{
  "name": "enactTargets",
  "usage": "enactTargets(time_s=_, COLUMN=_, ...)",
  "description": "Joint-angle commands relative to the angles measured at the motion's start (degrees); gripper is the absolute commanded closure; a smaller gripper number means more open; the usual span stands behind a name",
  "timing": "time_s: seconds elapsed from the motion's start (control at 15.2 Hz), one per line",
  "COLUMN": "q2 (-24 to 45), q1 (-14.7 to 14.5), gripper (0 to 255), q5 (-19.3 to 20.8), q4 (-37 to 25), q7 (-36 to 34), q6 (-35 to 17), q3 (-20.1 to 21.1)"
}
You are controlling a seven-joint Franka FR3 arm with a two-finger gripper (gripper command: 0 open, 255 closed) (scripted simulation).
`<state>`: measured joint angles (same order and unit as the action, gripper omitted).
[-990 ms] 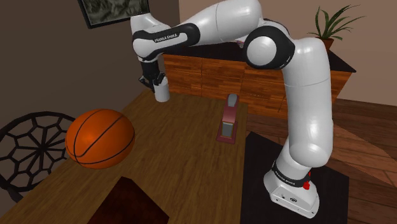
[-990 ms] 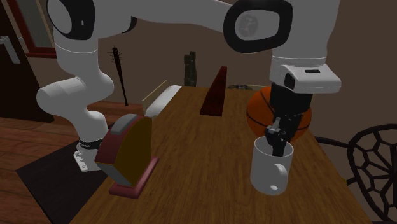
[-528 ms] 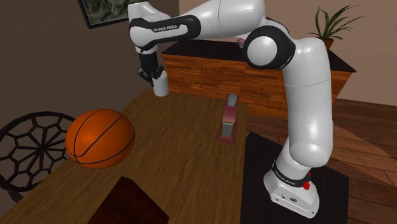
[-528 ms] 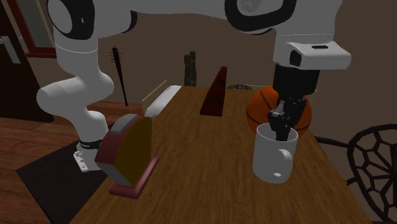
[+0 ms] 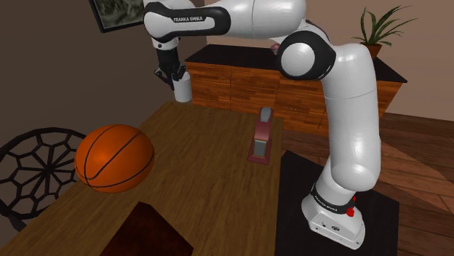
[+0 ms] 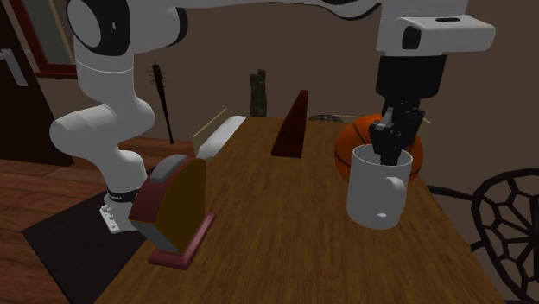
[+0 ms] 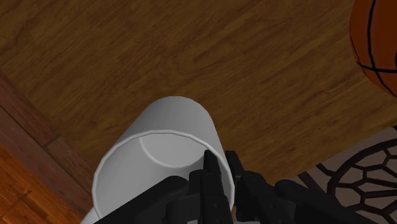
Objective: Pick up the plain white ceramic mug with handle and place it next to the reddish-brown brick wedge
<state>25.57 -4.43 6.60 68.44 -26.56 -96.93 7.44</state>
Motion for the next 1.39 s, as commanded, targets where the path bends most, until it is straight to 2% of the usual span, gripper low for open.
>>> enactTargets(time_s=0.0, q2=0.50, q1=-0.13, gripper=255, q5=0.04, q4=-2.39, q7=0.12, q6=1.91, q3=0.00)
enactTargets(time_s=0.53, q2=3.79, q1=-0.90, gripper=255, q5=0.39, q4=-13.95, q7=0.61, q6=10.15, q3=-0.08)
enactTargets(time_s=0.86, q2=8.29, q1=-1.85, gripper=255, q5=0.90, q4=-25.44, q7=1.10, q6=17.12, q3=-0.29)
enactTargets(time_s=0.92, q2=4.15, q1=-1.93, gripper=255, q5=0.61, q4=-18.57, q7=0.04, q6=14.46, q3=0.05)
enactTargets(time_s=1.06, q2=-1.81, q1=-2.45, gripper=255, q5=0.21, q4=-9.12, q7=-1.90, q6=11.10, q3=0.70)
enactTargets(time_s=1.32, q2=-10.40, q1=-4.06, gripper=255, q5=-0.47, q4=3.59, q7=-5.67, q6=7.19, q3=1.97)
